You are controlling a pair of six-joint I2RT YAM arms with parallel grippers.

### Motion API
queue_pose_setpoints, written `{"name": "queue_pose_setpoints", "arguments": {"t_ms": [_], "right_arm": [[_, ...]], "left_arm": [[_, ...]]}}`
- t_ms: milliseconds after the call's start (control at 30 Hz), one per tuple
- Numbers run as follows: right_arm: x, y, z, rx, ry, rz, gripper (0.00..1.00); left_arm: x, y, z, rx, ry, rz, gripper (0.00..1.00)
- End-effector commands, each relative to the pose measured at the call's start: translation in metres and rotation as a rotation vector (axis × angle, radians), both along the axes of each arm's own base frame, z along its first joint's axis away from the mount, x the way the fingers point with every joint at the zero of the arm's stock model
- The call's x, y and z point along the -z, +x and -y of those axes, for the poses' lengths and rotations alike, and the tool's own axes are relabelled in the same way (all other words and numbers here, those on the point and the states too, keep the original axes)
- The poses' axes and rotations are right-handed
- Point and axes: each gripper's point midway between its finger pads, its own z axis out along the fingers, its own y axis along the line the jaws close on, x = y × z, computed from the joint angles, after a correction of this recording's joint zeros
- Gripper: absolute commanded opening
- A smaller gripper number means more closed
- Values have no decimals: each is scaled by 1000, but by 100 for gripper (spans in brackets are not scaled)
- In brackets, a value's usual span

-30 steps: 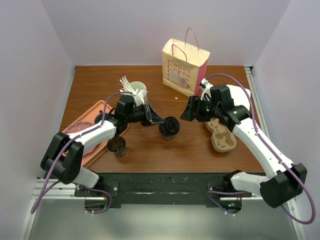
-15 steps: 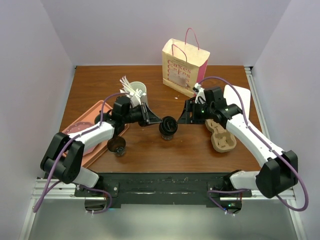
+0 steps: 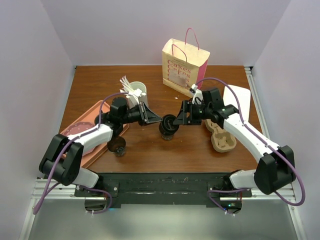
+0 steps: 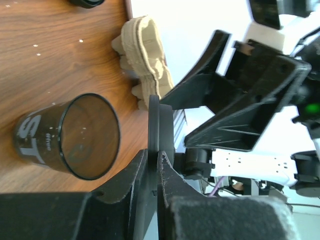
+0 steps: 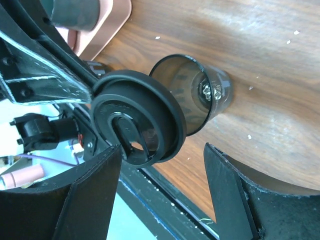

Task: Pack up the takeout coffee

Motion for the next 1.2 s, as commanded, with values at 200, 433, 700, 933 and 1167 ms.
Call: {"name": "queue_pose_setpoints", "arguments": {"t_ms": [200,433,700,933,1167], "right_arm": [[-16,-4,-10,-50,123,16,67],[-29,-7,-16,-72,201,45,51],[-30,-9,-15,-71,203,53,37],[-27,-7,-12,-73,173,55,29],[-17,-9,-9,-72,144,38,27]], "left_arm": [[-35,-8,-4,40,-90,103,0],[-32,-11,-5,40,-104,92,0],[-29,-12,-5,41,-96,91,0],[-19,-7,-6,36,-40,92,19],[-22,17,-15,-57,97,142,48]]}}
